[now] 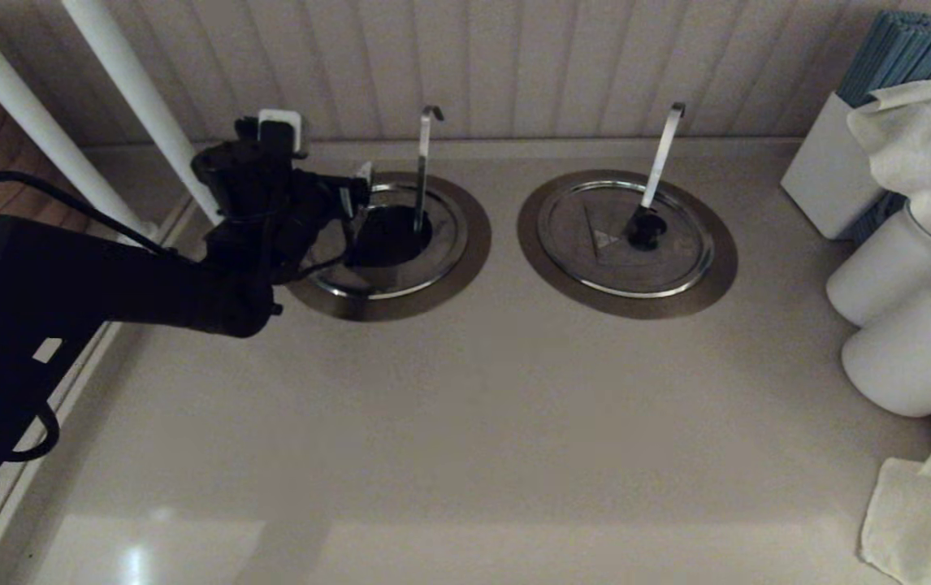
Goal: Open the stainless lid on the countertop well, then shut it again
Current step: Open the lid
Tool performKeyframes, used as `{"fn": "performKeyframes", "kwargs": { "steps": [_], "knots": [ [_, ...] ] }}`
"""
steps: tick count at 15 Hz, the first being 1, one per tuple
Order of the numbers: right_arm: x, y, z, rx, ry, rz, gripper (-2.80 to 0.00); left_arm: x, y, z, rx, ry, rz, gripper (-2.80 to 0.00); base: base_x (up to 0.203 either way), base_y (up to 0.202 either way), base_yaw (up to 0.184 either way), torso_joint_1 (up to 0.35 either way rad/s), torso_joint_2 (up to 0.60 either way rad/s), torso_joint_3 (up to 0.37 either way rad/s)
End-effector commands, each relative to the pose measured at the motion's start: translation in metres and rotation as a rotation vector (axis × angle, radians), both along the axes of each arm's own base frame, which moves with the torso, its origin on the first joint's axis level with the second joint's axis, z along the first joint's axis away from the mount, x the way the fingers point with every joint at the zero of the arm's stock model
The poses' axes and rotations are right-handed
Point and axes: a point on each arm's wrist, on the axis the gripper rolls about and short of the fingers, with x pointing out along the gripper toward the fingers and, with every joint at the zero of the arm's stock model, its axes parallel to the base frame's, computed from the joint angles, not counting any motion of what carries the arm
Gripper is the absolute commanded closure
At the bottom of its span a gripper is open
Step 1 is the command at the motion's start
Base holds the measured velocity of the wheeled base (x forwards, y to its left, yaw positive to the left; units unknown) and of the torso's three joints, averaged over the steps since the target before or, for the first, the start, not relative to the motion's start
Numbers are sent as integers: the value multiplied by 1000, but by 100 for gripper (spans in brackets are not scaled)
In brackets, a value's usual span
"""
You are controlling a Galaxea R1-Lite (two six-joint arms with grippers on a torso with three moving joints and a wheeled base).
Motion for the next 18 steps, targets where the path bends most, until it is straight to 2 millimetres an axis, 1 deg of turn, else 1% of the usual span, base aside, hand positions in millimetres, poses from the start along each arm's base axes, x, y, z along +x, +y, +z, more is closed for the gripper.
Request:
{"fn": "performKeyframes", "kwargs": {
  "steps": [1,8,13,16,18],
  "knots": [
    [0,0,0,0,1,0,0,3,4,-2,2,1,11,-280,0,0,0,0,0,0],
    [0,0,0,-1,1,0,0,8,24,4,-1,-20,56,-280,0,0,0,0,0,0],
    [0,0,0,0,1,0,0,10,45,12,-6,-45,99,-280,0,0,0,0,0,0],
    [0,0,0,0,1,0,0,10,62,21,-7,-63,136,-280,0,0,0,0,0,0],
    [0,0,0,0,1,2,0,7,75,30,-9,-78,158,-280,0,0,0,0,0,0]
  ]
}}
